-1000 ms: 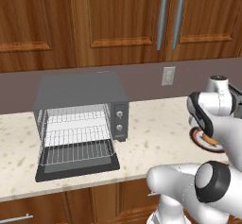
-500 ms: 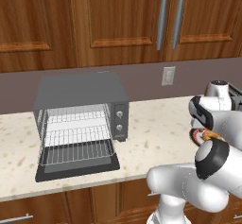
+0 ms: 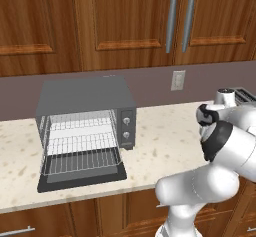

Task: Pick up the bagel from the plate, place it on the toaster oven rack, close the door, and set the timer.

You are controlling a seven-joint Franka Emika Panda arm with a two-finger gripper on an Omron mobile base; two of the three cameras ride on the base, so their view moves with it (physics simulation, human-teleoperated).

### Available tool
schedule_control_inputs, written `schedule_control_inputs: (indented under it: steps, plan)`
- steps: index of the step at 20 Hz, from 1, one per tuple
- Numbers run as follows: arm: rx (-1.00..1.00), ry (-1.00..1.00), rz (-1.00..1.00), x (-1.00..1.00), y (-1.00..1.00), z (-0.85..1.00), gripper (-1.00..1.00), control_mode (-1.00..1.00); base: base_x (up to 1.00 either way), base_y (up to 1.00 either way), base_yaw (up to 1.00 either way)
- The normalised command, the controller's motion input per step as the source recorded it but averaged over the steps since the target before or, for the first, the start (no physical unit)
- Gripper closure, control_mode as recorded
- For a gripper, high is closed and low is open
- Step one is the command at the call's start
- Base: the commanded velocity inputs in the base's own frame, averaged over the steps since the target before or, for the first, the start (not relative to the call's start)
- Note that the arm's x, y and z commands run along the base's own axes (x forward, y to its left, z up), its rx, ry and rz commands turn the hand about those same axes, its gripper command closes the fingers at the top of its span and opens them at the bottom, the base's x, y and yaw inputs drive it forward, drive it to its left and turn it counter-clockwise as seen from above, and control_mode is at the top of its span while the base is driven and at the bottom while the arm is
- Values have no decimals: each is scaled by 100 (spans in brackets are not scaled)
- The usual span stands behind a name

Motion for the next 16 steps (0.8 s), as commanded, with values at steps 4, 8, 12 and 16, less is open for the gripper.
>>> schedule_control_inputs:
  steps: [4,8,12,16]
  plan:
    - [0,5,0,27,-23,-23,-100,-100,0,0,0]
    - [1,5,0,15,-16,-23,-100,-100,0,0,0]
    - [0,5,0,2,-5,-27,-100,-100,0,0,0]
    - [0,6,0,0,0,-24,-100,-100,0,0,0]
